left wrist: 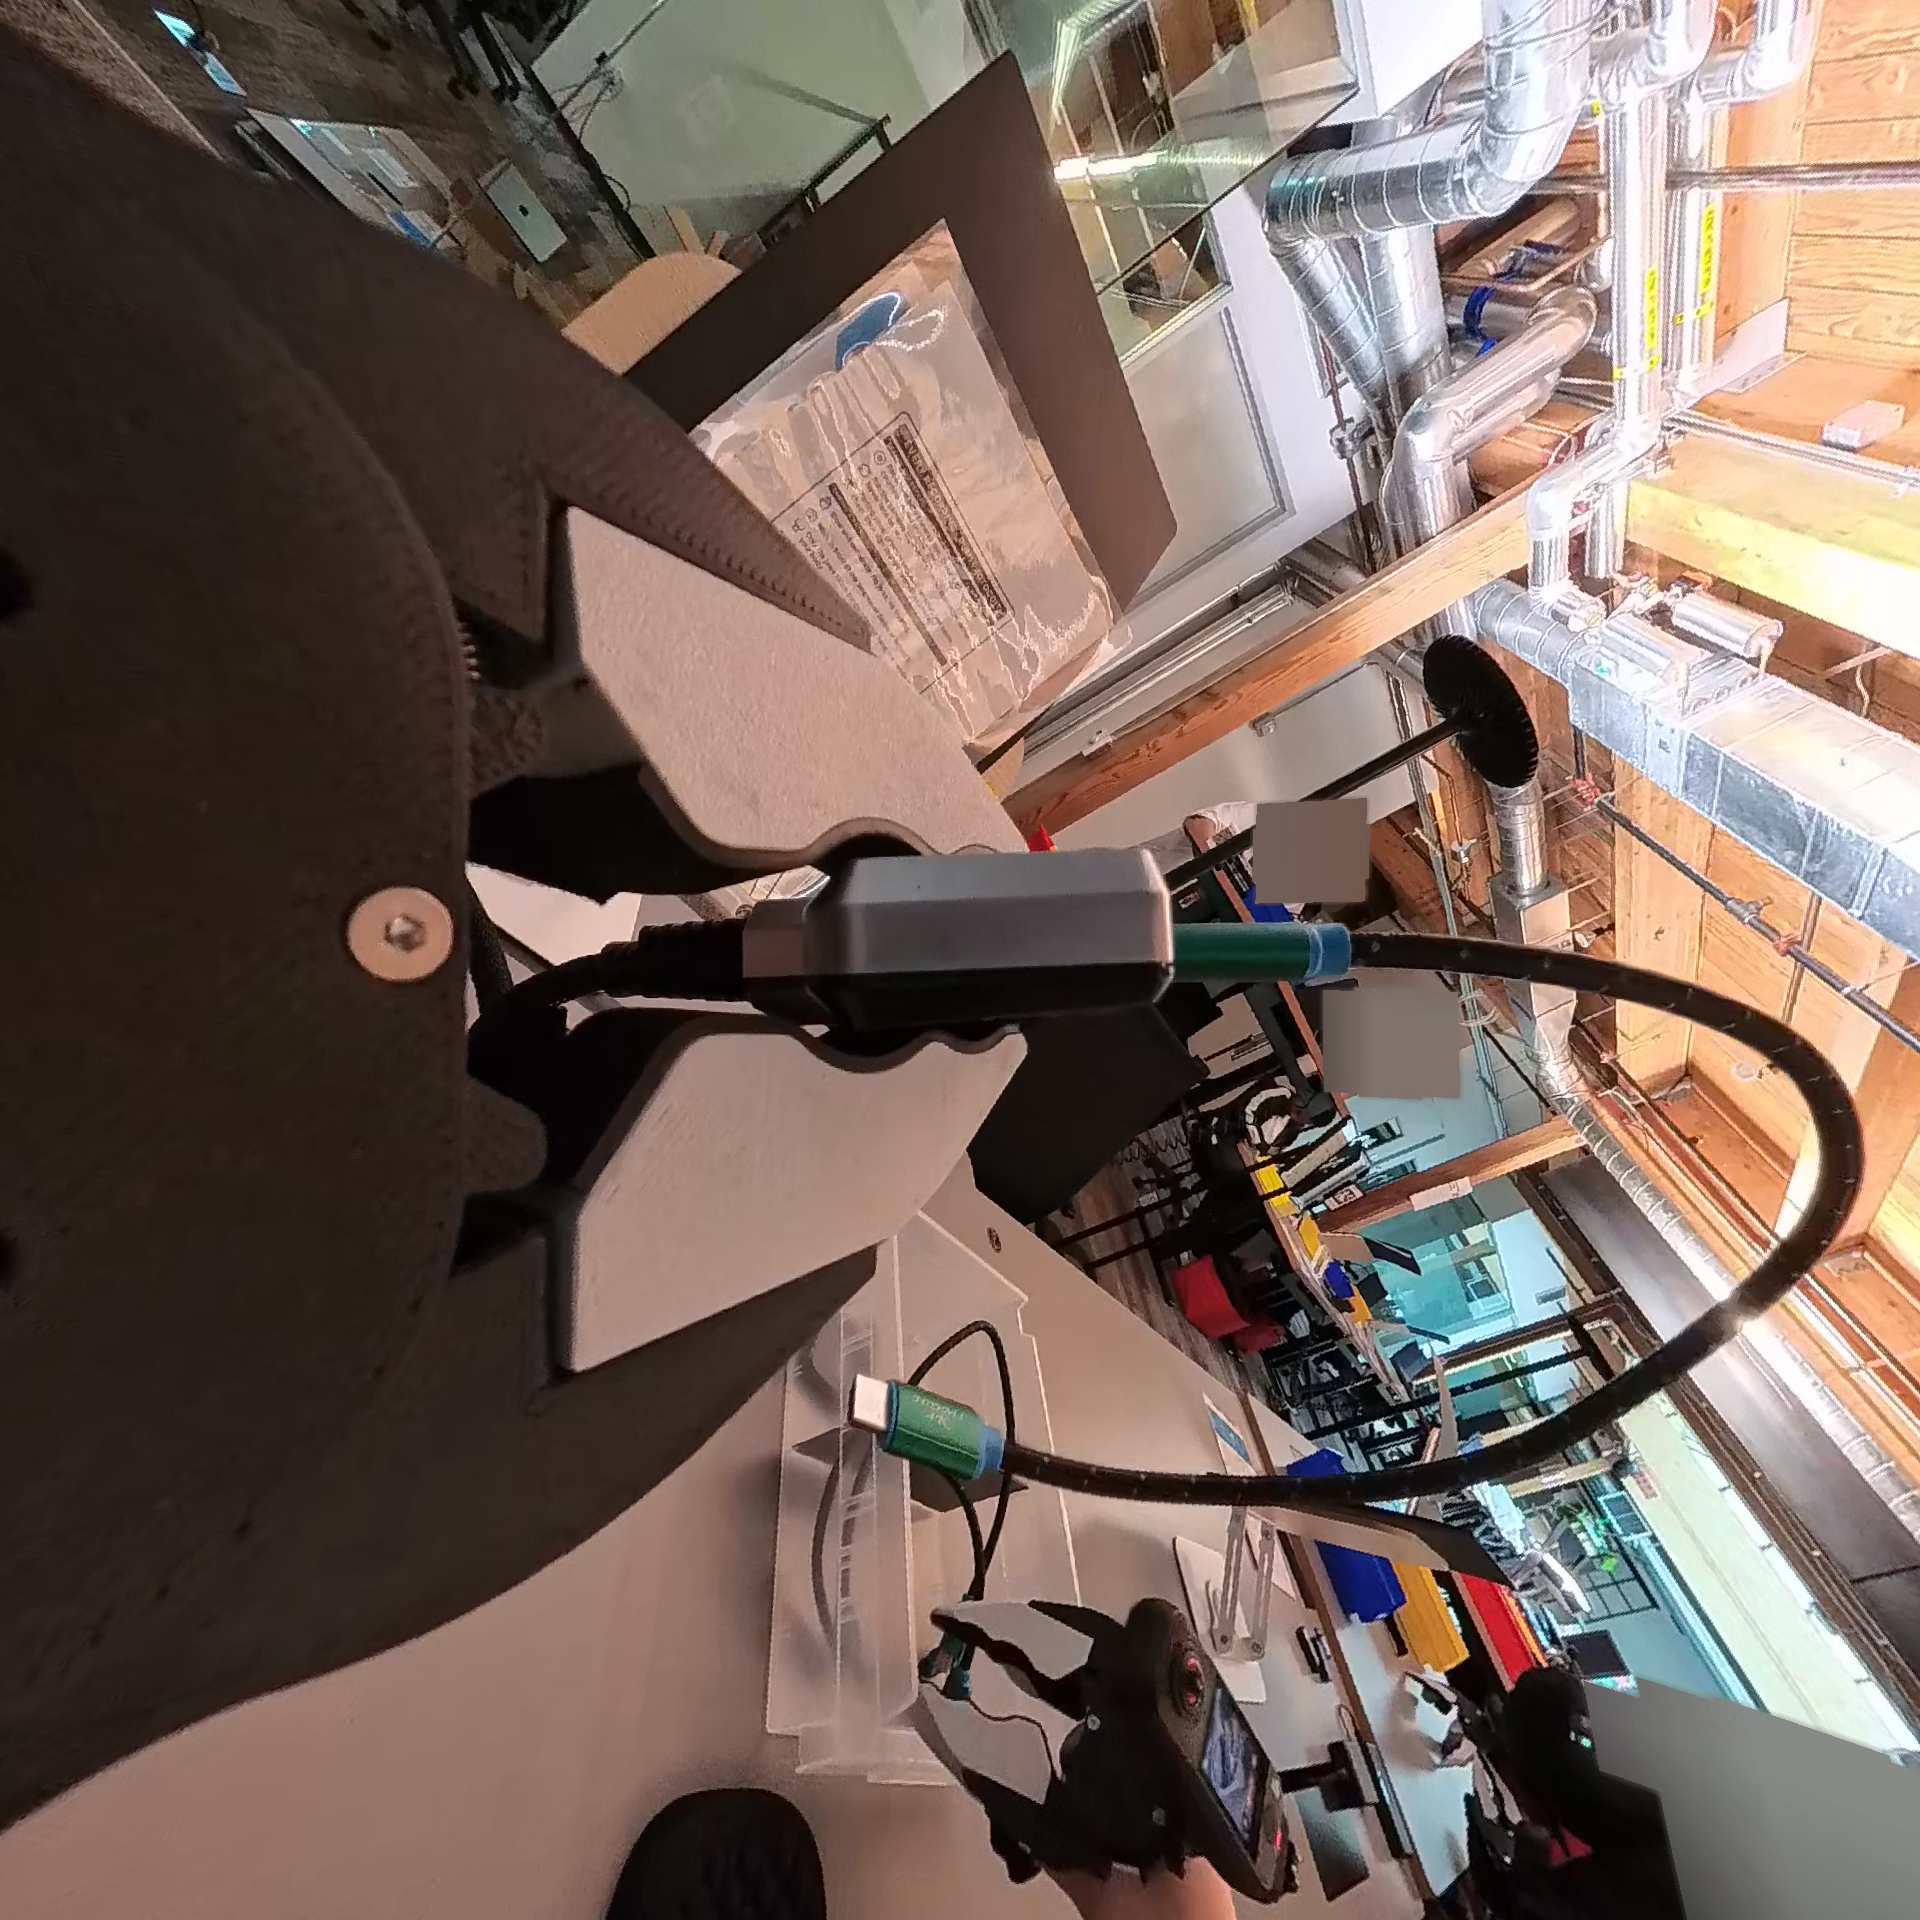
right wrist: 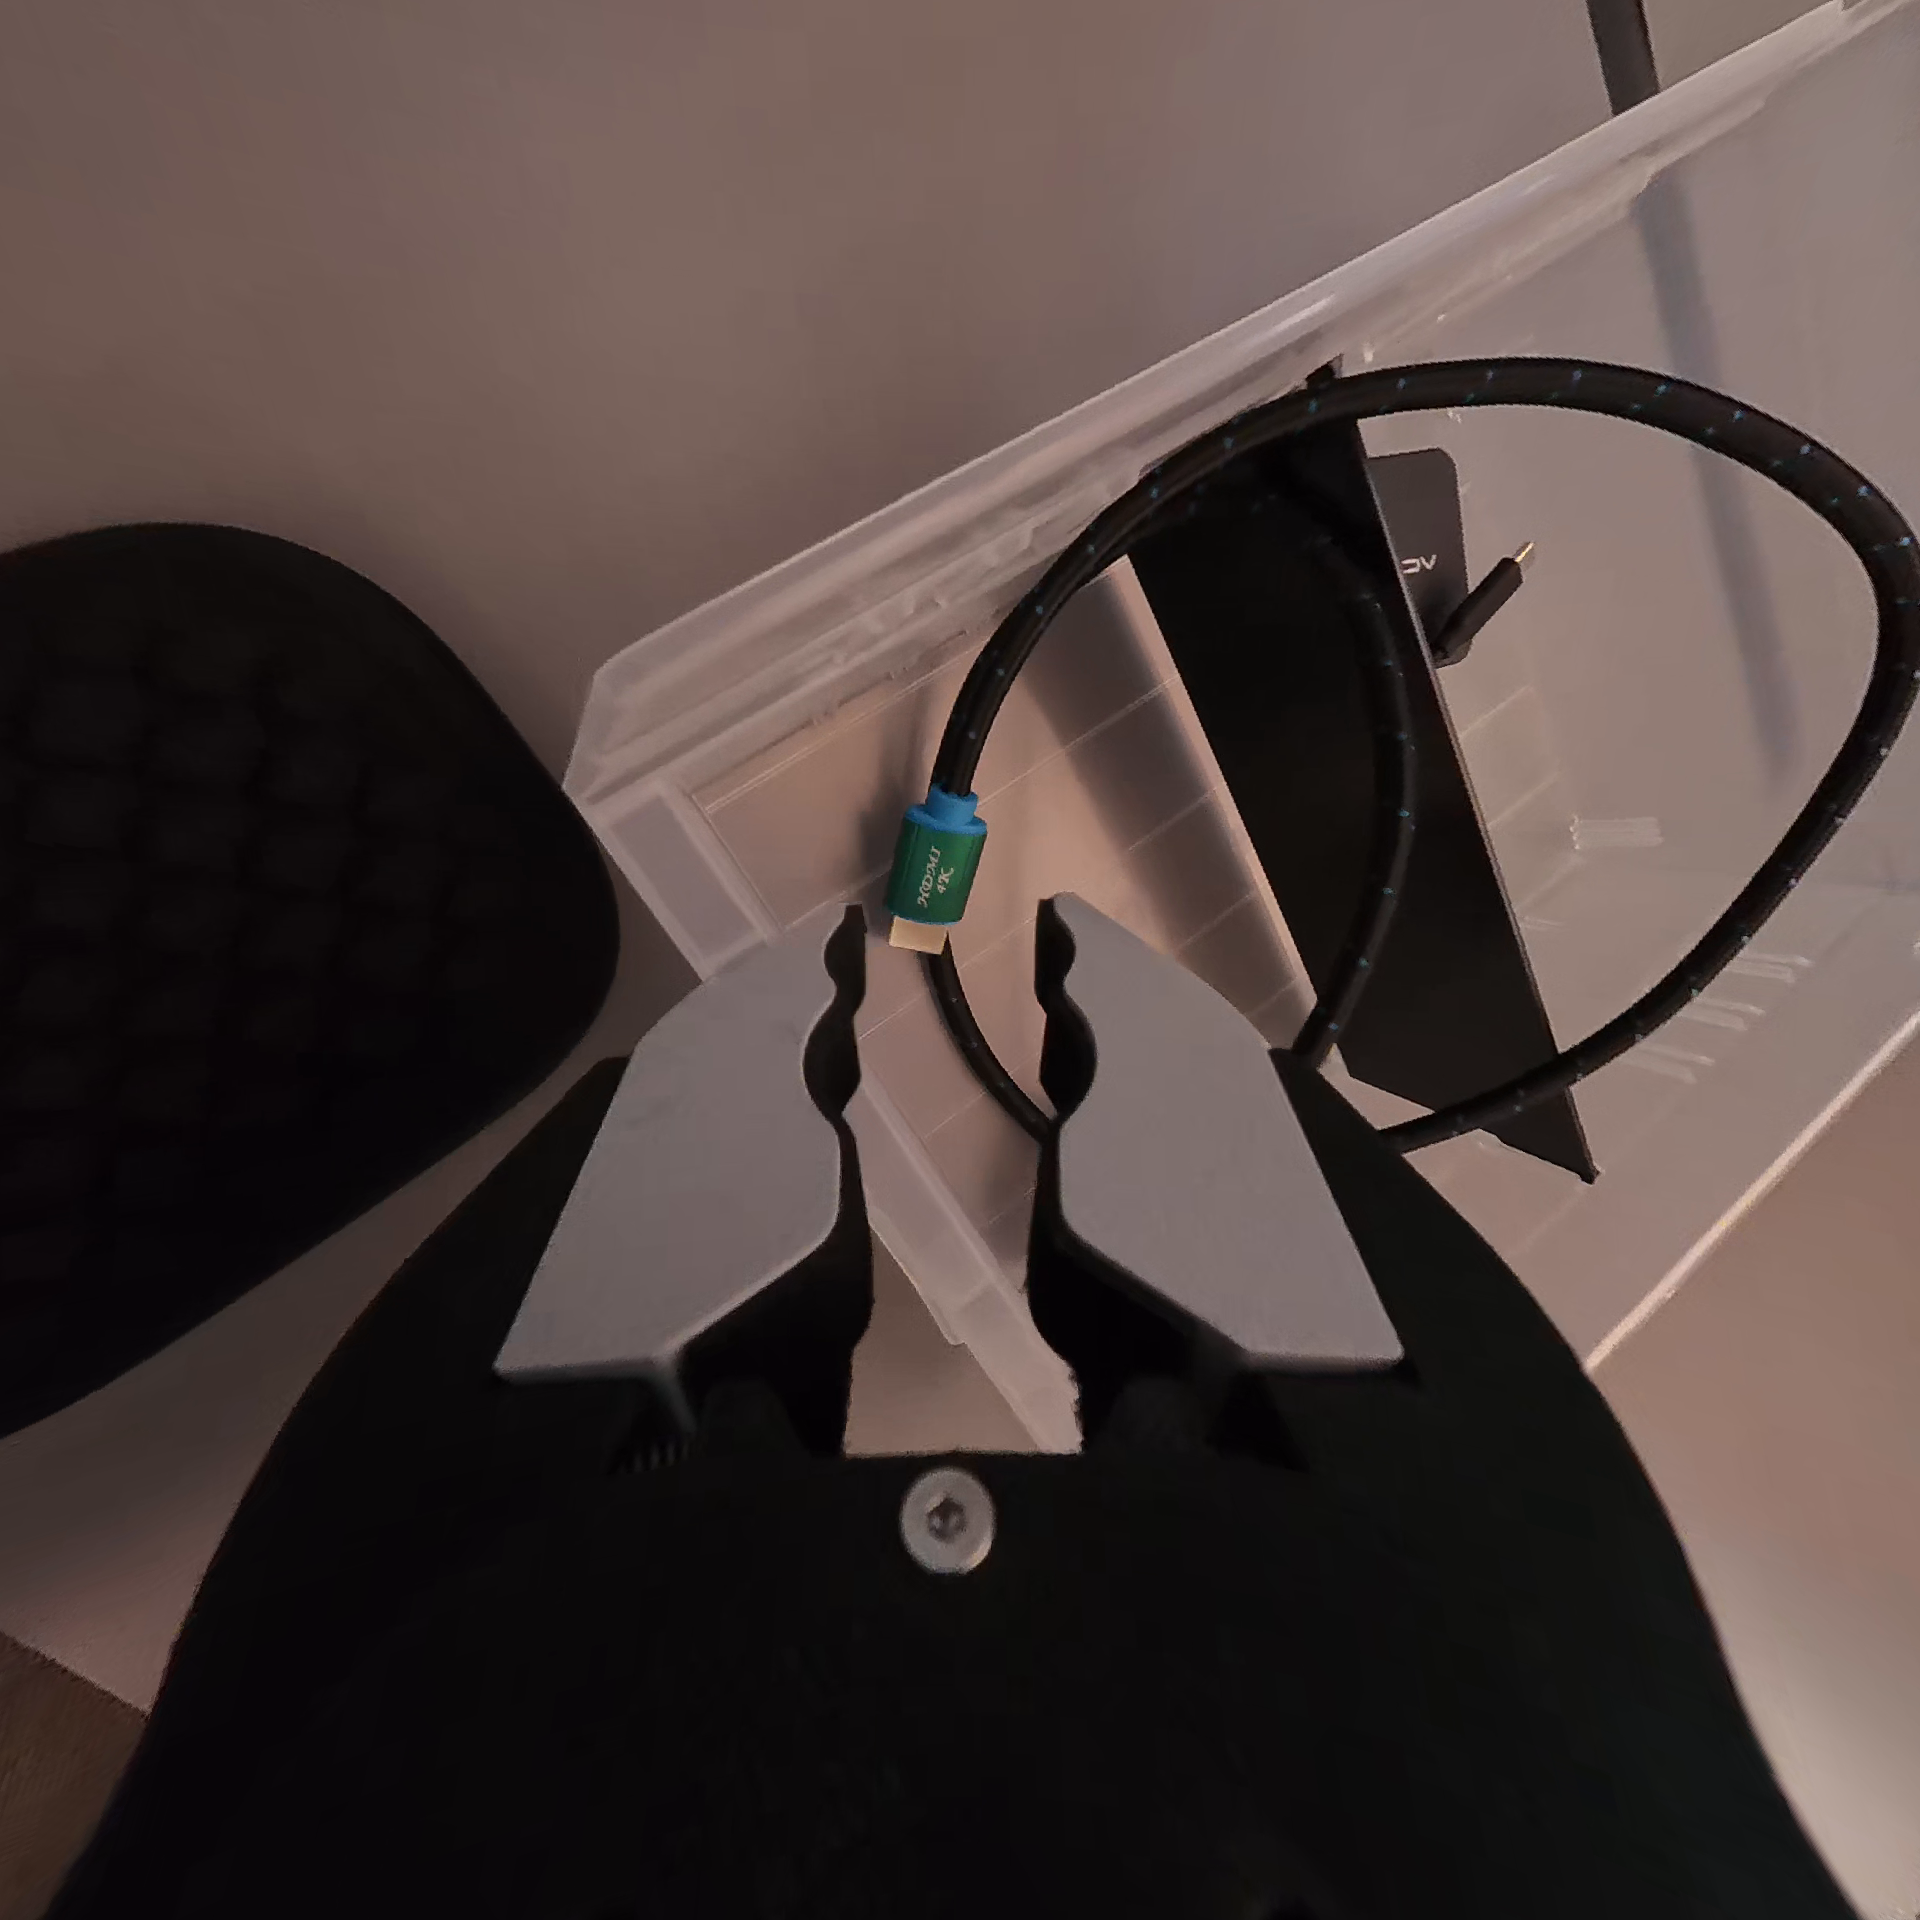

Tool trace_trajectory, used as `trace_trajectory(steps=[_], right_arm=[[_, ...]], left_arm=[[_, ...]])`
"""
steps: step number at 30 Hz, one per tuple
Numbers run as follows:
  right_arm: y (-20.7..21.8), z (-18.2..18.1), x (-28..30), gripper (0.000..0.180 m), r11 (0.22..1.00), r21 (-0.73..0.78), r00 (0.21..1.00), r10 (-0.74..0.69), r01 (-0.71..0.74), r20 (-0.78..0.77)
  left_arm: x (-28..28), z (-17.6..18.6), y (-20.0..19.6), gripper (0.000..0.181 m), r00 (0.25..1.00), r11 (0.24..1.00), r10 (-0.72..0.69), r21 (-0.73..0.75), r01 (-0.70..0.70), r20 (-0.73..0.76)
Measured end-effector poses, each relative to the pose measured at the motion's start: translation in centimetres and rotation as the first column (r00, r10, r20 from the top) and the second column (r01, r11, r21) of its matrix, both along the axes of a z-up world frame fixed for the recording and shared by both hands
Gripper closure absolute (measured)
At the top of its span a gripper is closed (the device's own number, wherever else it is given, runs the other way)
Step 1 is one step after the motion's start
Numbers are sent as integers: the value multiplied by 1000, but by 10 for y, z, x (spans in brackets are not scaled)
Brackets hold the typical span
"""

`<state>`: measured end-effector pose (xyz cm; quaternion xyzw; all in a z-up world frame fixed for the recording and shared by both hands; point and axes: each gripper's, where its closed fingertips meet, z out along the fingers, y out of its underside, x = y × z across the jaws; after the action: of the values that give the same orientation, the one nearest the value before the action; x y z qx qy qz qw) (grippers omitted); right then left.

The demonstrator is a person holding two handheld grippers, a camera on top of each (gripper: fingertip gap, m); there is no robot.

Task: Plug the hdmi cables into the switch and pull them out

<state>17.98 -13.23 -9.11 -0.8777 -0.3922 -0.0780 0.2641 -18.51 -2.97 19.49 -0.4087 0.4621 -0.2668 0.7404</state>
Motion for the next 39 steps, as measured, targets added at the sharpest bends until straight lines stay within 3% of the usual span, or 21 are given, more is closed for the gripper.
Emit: trace_trajectory(steps=[5, 15, 39], right_arm=[[-3, 2, -1, 146, 1000, 9, 998, -7, 7, -60], [-13, 54, -4, 127, 991, 110, 907, -18, 70, -421], [-10, 49, -3, 131, 988, 141, 912, -2, 66, -410]], left_arm=[[2, -2, 0, 159, 1000, 1000, -2, -1, 2, -7], [24, -19, 3, 159, 999, 999, -24, -36, 22, -48], [25, -20, 5, 160, 999, 999, -28, -42, 26, -42]])
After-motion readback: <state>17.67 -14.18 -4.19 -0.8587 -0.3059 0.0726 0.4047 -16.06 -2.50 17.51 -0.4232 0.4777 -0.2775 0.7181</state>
